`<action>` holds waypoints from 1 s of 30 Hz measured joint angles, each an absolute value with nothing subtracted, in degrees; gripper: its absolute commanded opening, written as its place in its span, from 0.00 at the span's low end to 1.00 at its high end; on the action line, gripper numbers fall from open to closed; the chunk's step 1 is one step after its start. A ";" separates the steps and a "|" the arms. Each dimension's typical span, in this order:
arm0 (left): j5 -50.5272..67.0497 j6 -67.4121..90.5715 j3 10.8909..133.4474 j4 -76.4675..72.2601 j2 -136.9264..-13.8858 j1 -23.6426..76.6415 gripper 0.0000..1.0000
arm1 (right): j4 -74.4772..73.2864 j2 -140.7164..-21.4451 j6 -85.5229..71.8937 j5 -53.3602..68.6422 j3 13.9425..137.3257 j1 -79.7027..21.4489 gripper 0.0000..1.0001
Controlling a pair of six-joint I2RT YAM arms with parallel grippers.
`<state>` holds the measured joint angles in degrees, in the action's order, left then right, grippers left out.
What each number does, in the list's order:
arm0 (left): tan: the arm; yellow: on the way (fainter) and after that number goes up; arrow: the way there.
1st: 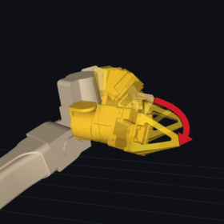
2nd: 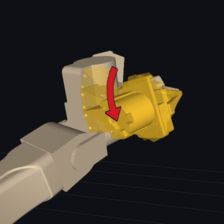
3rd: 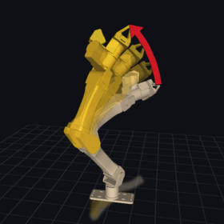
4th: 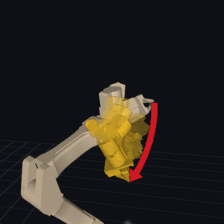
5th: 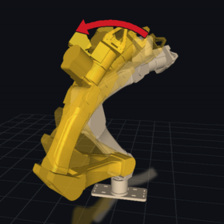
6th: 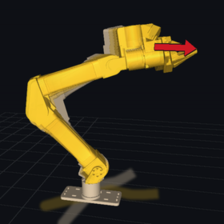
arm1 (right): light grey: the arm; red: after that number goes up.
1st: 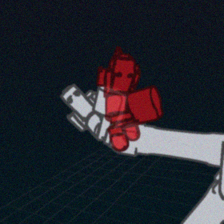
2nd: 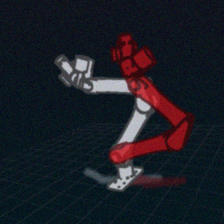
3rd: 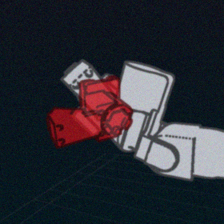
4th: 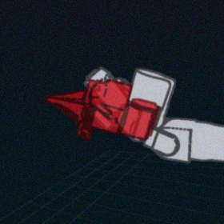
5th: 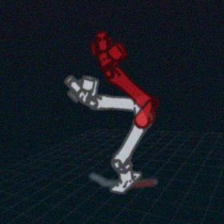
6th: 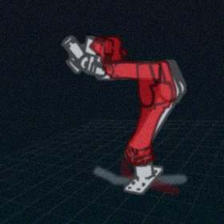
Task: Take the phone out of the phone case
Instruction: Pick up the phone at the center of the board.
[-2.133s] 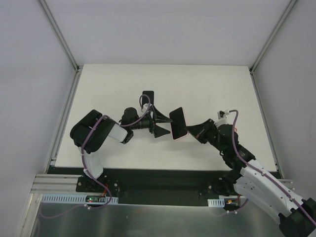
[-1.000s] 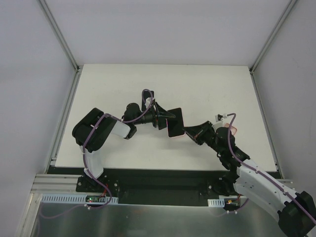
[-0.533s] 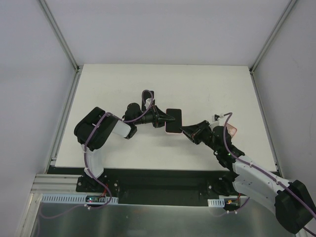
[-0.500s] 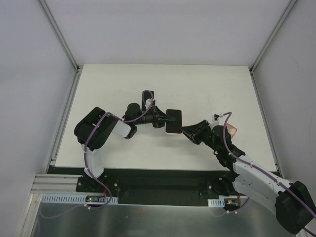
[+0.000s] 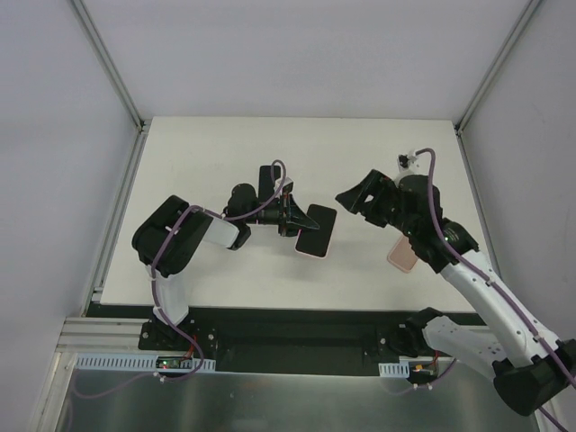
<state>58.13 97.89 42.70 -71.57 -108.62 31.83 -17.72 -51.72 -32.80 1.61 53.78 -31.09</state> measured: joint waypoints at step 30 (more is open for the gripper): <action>62.54 95.02 42.59 -71.61 -104.55 31.83 0.00 | -24.69 -66.54 -24.36 9.63 54.11 -24.67 0.61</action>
<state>62.54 95.02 42.59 -71.61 -104.55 31.83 -24.69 -66.54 -24.36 9.63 54.11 -24.67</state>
